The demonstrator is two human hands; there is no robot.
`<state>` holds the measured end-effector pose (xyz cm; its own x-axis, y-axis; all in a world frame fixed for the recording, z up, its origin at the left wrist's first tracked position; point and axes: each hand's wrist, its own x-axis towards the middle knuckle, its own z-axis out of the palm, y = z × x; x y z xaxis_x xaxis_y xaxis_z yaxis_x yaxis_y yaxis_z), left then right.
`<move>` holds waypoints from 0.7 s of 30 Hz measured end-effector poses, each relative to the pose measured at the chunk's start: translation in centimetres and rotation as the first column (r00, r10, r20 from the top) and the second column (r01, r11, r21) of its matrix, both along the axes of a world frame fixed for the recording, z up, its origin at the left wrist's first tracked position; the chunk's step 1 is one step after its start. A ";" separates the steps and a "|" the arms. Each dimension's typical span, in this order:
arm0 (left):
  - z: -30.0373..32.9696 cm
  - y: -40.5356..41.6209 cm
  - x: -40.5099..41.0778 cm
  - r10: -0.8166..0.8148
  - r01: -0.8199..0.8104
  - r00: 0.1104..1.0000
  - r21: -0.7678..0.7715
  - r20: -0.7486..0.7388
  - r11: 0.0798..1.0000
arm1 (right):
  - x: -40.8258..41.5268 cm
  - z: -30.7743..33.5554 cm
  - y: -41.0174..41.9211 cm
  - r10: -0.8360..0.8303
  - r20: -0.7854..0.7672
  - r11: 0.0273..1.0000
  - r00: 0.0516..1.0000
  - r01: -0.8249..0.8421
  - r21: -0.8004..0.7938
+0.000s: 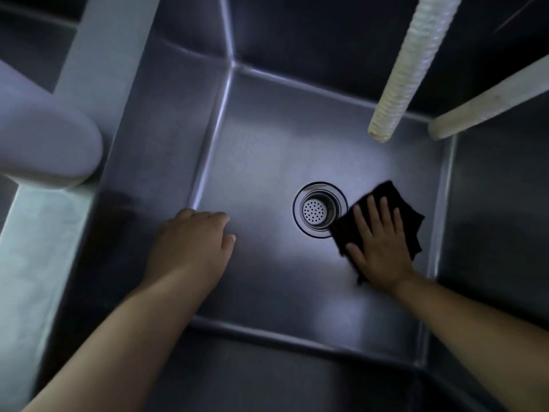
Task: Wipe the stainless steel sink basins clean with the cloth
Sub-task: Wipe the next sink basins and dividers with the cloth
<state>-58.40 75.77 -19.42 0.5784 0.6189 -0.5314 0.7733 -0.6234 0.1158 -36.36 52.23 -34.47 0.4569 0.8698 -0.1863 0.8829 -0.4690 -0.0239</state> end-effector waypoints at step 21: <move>-0.7 0.7 -0.2 0.052 -0.053 0.998 0.031 0.043 0.998 | -2.6 -1.1 22.8 0.244 -0.016 0.970 0.970 -0.243 0.021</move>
